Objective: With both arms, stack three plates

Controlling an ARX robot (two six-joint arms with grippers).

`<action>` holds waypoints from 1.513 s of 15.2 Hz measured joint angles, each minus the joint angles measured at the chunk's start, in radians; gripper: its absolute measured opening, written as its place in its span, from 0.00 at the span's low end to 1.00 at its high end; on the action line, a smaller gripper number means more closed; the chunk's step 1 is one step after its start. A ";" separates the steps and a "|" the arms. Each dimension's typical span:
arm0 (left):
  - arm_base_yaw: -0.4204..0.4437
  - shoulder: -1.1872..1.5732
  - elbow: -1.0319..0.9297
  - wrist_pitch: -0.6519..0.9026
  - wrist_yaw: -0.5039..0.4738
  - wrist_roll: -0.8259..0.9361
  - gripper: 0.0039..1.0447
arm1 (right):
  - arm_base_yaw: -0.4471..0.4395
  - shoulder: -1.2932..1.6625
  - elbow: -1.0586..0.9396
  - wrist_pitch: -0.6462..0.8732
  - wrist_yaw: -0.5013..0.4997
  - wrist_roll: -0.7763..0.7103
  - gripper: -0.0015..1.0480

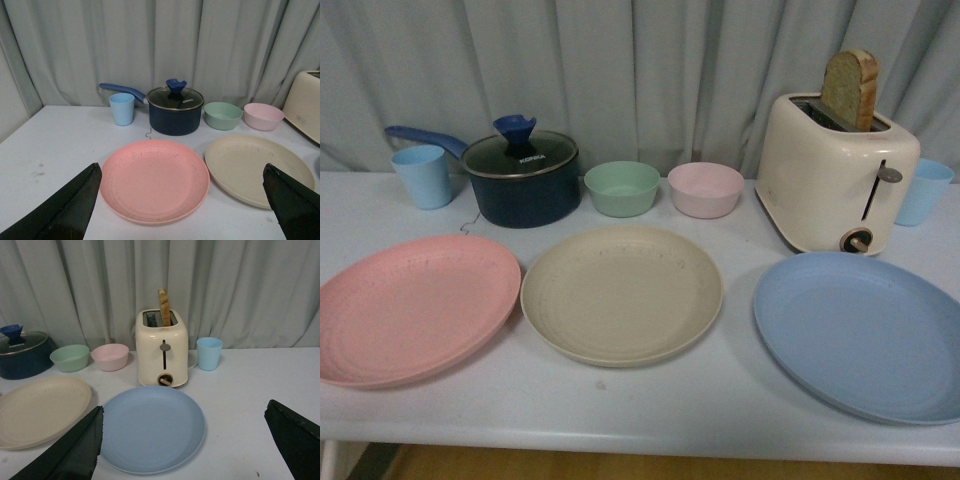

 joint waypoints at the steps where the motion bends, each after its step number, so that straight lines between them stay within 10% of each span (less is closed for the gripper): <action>1: 0.000 0.000 0.000 0.000 0.000 0.000 0.94 | 0.000 0.000 0.000 0.000 0.000 0.000 0.94; 23: 0.000 0.000 0.000 0.000 0.000 0.000 0.94 | 0.000 0.000 0.000 0.000 0.000 0.000 0.94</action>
